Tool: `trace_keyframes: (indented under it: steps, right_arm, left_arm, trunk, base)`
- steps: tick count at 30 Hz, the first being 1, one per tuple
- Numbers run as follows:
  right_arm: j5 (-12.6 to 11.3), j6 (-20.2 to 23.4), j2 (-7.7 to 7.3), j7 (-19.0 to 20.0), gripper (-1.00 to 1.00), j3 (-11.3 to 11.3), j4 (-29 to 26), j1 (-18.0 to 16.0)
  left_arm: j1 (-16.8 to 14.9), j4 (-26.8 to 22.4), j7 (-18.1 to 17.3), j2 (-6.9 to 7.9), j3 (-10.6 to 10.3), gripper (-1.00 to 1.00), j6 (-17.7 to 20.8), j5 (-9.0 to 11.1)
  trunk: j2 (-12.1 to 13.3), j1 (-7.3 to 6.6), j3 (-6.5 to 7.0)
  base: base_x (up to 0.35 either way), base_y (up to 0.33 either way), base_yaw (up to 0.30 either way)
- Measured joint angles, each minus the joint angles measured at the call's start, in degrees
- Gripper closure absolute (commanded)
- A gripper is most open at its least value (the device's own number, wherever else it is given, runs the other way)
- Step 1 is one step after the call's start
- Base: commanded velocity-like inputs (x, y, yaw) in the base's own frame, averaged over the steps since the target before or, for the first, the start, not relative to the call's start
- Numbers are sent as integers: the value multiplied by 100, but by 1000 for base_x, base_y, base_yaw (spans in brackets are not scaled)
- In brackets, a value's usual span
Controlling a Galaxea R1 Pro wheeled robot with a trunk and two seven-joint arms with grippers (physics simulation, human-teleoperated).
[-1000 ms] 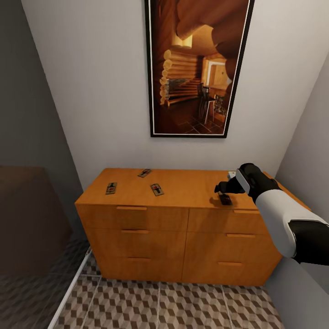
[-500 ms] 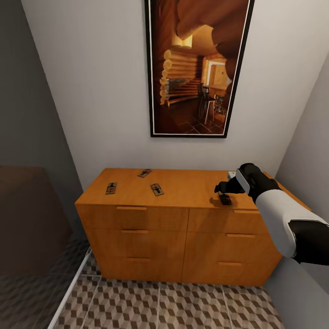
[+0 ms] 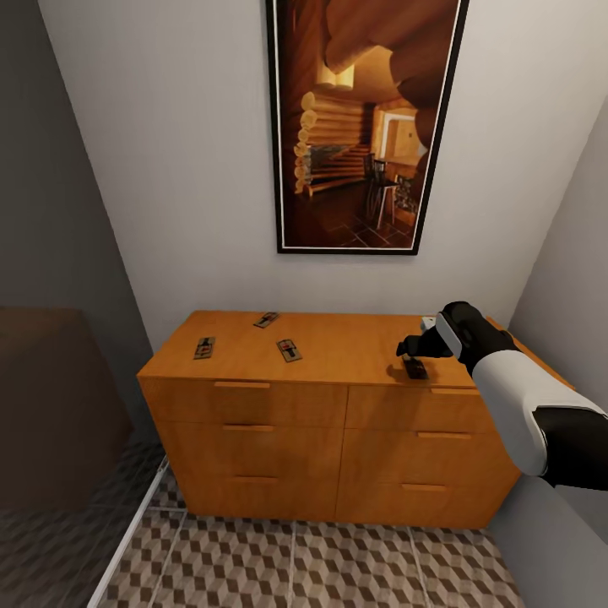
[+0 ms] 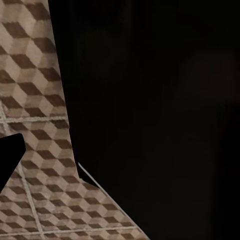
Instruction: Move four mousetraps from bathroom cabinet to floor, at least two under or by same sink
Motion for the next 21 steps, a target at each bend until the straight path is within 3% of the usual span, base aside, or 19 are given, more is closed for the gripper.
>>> trace_keyframes:
  steps: [21]
  right_arm:
    - [0,0,-6,0,-100,0,1,0]
  left_arm:
    - [0,22,0,-14,0,-100,0,-2]
  trunk:
    - [0,0,0]
  base:
    - [0,-2,0]
